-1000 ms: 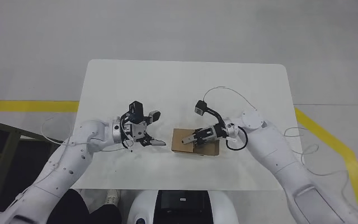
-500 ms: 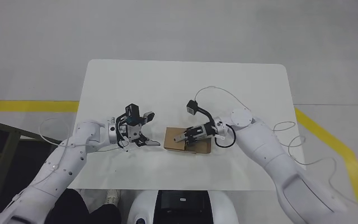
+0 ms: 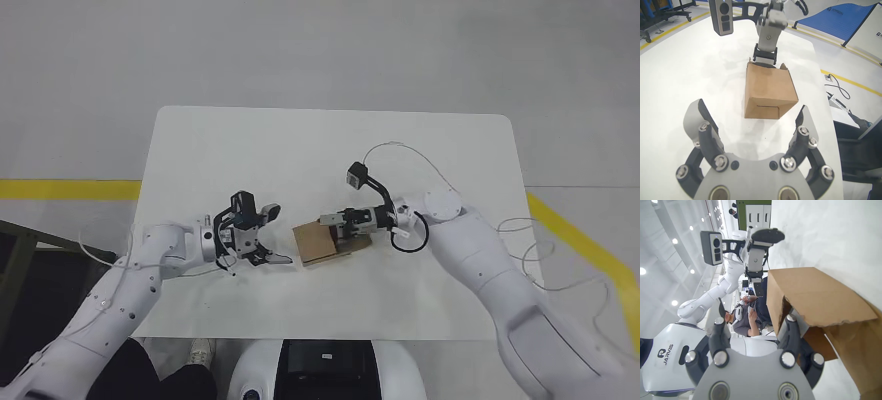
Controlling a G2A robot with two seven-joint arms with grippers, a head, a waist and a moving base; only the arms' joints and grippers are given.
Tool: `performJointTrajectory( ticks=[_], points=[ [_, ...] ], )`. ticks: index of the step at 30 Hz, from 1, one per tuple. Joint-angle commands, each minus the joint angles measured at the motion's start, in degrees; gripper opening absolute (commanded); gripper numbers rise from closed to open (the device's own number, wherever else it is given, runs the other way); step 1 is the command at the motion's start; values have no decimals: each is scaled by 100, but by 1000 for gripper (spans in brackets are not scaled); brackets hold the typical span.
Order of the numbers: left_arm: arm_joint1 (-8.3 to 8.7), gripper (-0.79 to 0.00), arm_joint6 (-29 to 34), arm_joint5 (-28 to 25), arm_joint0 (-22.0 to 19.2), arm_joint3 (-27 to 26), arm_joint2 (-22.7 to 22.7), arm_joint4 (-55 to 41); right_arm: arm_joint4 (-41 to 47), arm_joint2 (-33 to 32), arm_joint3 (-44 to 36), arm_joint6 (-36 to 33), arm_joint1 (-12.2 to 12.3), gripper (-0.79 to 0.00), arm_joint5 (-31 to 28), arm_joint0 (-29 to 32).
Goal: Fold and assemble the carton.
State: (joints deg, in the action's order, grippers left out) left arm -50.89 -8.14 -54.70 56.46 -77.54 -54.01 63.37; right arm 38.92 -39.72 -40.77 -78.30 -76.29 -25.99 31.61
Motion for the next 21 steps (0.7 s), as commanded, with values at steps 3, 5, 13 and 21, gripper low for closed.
performJointTrajectory(
  ticks=[3, 5, 13, 21],
  points=[
    [-4, 0, 58, 54, 147, -222, -27, -34, -22, -314, -456, -19, 199, 0, 19, 238],
    [-2, 0, 99, 112, 223, -352, -45, 8, -68, -531, -741, 24, 320, 0, -23, 376],
    [-86, 0, 195, 582, 310, -465, 76, 312, -293, -1729, -1928, 419, 827, 0, 24, 1050],
    [-261, 0, 16, 758, 55, -67, 321, 407, -656, -2810, -3796, 691, 1205, 0, 591, 2050]
  ],
)
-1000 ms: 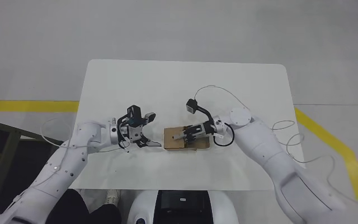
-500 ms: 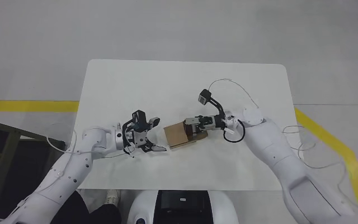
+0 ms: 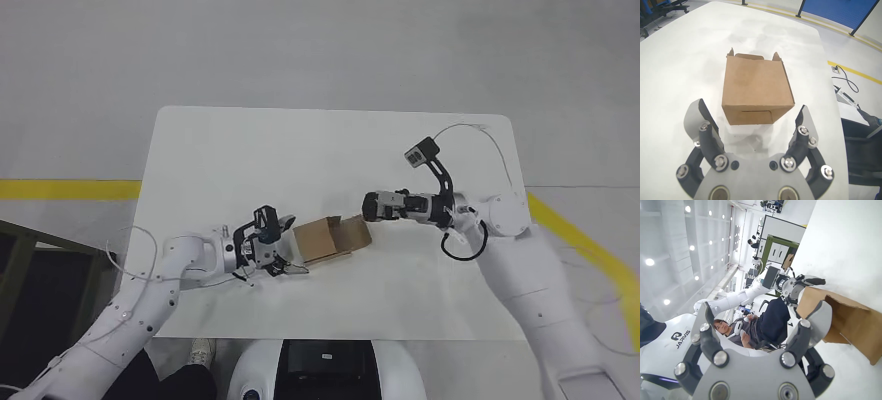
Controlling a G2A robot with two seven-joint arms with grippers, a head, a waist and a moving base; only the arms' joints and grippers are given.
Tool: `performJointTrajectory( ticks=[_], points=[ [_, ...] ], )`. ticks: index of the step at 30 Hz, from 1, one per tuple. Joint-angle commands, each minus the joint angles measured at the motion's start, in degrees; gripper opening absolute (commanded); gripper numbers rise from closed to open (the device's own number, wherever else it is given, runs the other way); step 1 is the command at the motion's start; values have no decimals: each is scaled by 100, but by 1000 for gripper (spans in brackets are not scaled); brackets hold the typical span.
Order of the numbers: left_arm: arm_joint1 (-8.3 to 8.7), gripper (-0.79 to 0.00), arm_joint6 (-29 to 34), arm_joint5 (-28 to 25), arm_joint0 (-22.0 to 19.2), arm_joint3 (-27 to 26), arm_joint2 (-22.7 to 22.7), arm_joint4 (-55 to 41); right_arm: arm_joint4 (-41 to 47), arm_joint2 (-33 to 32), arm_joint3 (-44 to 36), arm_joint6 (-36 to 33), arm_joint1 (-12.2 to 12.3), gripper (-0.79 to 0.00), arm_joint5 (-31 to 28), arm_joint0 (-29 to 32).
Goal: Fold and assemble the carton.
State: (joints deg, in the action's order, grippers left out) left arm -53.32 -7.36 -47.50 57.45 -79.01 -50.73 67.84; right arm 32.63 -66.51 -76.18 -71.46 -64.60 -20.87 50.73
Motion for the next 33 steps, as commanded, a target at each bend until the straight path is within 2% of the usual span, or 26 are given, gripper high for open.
performJointTrajectory(
  ticks=[1, 8, 14, 19, 26, 33],
  points=[
    [-33, 0, -122, 60, -81, 154, -25, -82, -66, -227, -429, -4, 67, 0, 129, 241],
    [-84, 0, -218, -48, -275, 468, -110, -64, -187, -580, -909, 51, 182, 0, 363, 736],
    [-107, 0, -391, -528, -368, 420, -74, 179, -395, -532, -1038, 69, 212, 0, 499, 974],
    [-170, 0, -729, -457, -511, 456, 11, 580, -963, -492, -1270, 247, 250, 0, 654, 1134],
    [-321, 0, -1296, -351, -756, 783, 291, 1086, -1905, -488, -2017, 462, 328, 0, 1015, 1378],
    [-374, 0, -1444, -339, -811, 915, 374, 1142, -1905, -488, -2017, 462, 328, 0, 1015, 1378]
  ],
)
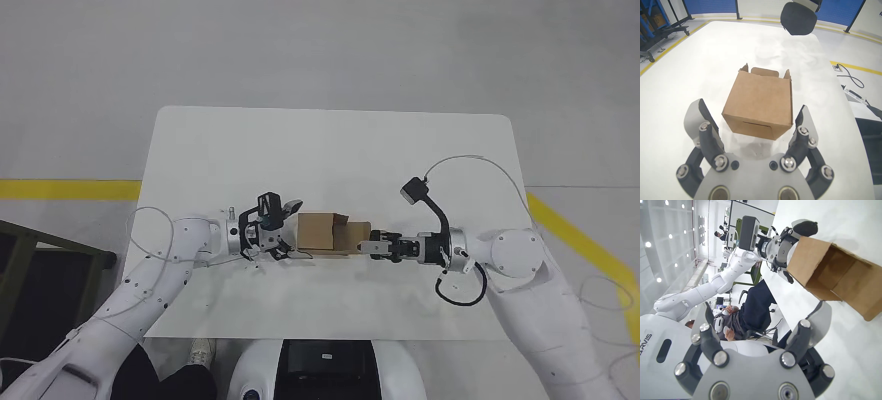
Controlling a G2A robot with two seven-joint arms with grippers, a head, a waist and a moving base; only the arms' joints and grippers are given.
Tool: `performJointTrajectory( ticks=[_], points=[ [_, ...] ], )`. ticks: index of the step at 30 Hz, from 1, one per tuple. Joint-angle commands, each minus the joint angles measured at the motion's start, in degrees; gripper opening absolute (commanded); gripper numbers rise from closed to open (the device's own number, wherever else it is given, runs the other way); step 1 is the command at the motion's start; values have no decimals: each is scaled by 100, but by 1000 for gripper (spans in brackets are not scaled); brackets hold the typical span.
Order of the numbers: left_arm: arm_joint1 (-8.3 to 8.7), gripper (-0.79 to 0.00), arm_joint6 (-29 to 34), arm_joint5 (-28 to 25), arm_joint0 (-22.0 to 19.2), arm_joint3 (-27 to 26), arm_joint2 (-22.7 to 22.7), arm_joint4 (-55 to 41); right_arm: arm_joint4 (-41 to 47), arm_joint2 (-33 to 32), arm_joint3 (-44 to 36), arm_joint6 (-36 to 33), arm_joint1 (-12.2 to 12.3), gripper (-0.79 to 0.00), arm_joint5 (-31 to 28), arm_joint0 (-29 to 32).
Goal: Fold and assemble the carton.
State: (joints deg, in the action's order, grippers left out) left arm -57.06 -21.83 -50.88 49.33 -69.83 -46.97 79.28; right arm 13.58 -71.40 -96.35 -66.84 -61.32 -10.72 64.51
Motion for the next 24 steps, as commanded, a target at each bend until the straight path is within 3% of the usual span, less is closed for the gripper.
performJointTrajectory(
  ticks=[1, 18, 24],
  points=[
    [1, 0, 4, 0, 1, -3, -2, -2, -1, 0, 0, 0, 0, 0, 0, 0],
    [-12, 0, 355, 173, 141, -114, -136, -184, -354, 427, -277, 63, -3, 0, 403, 168],
    [-33, 0, 376, 113, 158, -100, -163, -187, -361, 756, 57, 316, -50, 0, 369, 202]
  ],
)
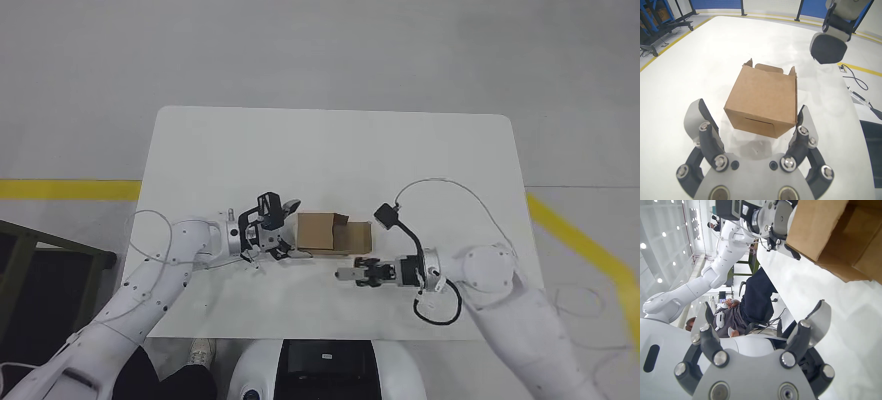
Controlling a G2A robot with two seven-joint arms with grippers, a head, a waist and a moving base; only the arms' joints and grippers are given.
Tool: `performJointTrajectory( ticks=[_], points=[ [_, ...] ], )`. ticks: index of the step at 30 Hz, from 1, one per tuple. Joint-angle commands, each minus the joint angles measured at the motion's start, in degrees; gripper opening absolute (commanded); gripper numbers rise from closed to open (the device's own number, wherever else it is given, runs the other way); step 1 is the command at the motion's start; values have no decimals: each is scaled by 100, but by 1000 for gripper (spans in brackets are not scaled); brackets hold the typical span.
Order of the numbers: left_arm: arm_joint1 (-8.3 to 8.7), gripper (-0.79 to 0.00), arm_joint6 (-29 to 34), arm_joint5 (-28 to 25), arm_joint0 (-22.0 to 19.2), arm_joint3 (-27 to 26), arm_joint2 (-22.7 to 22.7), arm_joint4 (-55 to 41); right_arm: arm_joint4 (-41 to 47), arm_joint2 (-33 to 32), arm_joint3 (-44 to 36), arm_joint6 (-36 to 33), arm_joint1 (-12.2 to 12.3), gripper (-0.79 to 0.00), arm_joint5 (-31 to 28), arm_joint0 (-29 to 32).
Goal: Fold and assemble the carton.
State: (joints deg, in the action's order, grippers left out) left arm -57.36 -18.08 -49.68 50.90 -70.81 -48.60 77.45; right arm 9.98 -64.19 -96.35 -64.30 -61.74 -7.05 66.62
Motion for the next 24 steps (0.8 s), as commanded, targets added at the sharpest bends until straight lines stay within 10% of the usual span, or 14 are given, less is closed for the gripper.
performJointTrajectory(
  ticks=[1, 24],
  points=[
    [-10, 0, 7, -6, 0, -2, -2, -4, 51, 77, 148, 163, -23, 0, -15, -19],
    [-106, 0, -83, -273, -62, 34, -7, 195, 735, 1092, 2180, 768, -455, 0, -1753, -1194]
  ],
)
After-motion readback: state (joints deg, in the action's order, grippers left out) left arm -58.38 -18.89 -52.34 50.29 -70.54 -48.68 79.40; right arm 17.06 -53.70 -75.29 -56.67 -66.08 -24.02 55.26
